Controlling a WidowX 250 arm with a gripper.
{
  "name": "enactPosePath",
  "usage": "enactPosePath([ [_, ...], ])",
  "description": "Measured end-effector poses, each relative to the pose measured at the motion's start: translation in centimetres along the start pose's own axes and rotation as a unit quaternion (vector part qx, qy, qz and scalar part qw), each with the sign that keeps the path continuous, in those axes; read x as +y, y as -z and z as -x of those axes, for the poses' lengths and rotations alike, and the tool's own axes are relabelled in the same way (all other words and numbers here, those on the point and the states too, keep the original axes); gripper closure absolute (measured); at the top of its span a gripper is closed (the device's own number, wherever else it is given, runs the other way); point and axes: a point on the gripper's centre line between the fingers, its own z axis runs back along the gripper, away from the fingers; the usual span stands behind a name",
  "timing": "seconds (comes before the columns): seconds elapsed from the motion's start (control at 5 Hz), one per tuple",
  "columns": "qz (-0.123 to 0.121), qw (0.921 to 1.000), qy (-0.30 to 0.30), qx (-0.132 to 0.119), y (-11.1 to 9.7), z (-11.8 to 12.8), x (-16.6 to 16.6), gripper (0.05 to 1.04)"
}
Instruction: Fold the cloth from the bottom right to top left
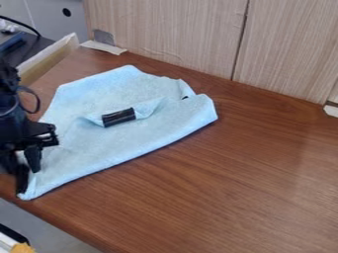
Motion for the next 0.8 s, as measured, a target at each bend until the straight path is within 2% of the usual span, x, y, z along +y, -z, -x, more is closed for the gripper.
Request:
enactPosePath([
  [0.2, 0.012, 0.9999, 0.008, 0.002, -0.2, 0.0, -0.5, 0.901],
  [0.4, 0.014, 0.9994, 0.026, 0.016, -0.6, 0.4, -1.3, 1.007],
  [0.8, 0.048, 0.9986, 0.017, 0.016, -3.6, -0.4, -3.2, 1.024],
])
